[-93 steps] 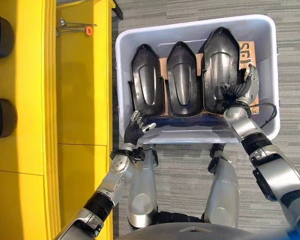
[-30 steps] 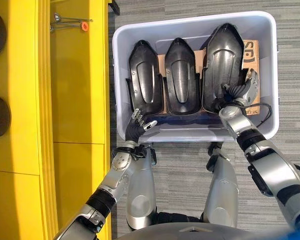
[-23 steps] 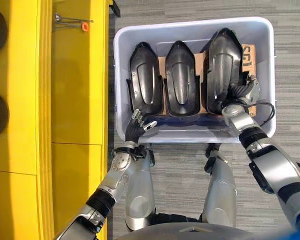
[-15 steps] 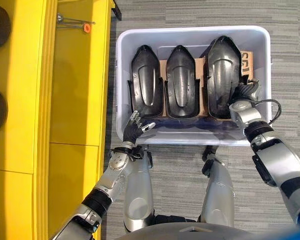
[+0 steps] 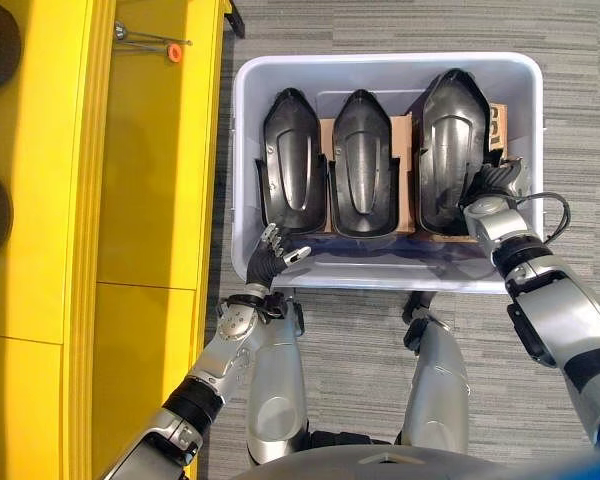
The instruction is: Move parts from the plastic box to the shelf.
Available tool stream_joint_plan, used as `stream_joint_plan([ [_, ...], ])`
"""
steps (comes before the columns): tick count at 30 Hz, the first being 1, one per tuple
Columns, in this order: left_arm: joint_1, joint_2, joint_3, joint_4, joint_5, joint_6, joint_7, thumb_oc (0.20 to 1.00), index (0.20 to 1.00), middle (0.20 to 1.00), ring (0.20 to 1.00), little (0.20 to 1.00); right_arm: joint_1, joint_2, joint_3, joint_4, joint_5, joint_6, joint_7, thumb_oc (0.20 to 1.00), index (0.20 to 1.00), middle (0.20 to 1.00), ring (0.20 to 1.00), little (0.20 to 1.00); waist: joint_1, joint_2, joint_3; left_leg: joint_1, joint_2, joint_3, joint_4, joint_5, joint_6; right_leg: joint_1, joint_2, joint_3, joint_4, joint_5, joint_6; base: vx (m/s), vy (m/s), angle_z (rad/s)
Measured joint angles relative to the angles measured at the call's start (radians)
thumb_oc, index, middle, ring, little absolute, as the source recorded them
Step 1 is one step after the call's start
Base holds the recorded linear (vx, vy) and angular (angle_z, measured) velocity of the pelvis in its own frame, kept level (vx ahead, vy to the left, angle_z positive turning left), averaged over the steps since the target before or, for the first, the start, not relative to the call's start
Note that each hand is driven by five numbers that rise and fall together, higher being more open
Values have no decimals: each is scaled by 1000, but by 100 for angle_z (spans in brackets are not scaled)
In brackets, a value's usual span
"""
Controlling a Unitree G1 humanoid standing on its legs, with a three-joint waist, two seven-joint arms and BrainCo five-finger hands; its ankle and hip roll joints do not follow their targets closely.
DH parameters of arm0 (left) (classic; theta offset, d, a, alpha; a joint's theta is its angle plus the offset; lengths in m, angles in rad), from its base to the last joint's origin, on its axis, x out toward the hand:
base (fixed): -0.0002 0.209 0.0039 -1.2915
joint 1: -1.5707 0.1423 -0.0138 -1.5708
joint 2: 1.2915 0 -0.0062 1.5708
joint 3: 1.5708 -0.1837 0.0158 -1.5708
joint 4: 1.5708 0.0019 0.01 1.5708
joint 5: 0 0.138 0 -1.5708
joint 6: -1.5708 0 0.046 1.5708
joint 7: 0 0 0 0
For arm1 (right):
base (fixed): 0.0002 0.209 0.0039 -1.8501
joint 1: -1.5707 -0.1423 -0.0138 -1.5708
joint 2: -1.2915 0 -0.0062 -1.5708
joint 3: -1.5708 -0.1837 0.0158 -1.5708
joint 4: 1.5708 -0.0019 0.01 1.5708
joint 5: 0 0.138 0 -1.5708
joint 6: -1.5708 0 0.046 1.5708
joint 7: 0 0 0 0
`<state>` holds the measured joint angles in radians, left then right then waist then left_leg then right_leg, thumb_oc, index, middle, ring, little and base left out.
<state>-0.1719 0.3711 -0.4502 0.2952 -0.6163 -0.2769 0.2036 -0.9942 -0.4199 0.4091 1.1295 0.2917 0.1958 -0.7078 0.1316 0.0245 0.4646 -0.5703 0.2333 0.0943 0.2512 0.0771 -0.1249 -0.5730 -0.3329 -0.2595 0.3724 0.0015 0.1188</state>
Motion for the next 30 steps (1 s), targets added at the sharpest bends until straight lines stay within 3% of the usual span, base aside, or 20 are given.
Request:
stream_joint_plan([
  [5,11,0,24,-2,3,-2,2,1000,1000,1000,1000,1000,134,11,-6,-121,17,-144,22,200,200,200,200,200,-2,19,3,65,-1,11,-14,-1,1,65,2,1,-26,5,5,7,30,-6],
  [6,61,-8,65,-9,3,-4,18,1000,1000,1000,1000,1000,256,27,2,-343,30,-177,57,200,200,200,200,200,-13,39,7,163,-1,36,-50,-1,1,148,7,5,-69,21,11,23,108,-22],
  [8,90,-10,77,-14,9,-14,23,1000,1000,1000,1000,1000,343,46,-7,-477,40,-190,73,200,200,200,200,200,-24,57,0,220,-3,45,-81,-1,-2,202,12,12,-105,29,16,31,69,-22],
  [9,130,-17,115,-41,9,-32,32,1000,1000,1000,1000,1000,416,61,-25,-597,25,-230,75,200,200,200,200,200,-20,61,-2,265,-3,74,-114,0,5,229,17,24,-134,40,19,37,41,-21],
  [17,204,-68,141,-36,12,-112,42,1000,1000,1000,1000,1000,537,113,-110,-749,-1,-243,-25,200,200,200,200,200,-50,48,3,461,4,104,-187,-2,1,428,41,17,-238,60,31,95,35,-7],
  [21,237,-80,138,-34,19,-146,42,1000,1000,1000,1000,1000,553,126,-138,-843,-1,-273,-27,200,200,200,200,200,-62,43,-6,529,9,114,-207,-4,-2,497,51,13,-269,65,33,119,63,-6],
  [26,277,-85,136,-36,21,-162,35,1000,1000,1000,1000,1000,565,144,-125,-921,13,-237,71,200,200,200,200,200,-59,28,-48,573,7,114,-213,-11,-1,550,50,3,-278,63,37,113,102,4],
  [30,309,-80,123,-36,18,-161,-65,1000,1000,1000,1000,1000,577,151,-73,-944,61,-189,189,200,200,200,200,200,-25,1,-111,588,7,111,-212,-18,-3,580,50,-7,-293,62,36,-6,127,8],
])
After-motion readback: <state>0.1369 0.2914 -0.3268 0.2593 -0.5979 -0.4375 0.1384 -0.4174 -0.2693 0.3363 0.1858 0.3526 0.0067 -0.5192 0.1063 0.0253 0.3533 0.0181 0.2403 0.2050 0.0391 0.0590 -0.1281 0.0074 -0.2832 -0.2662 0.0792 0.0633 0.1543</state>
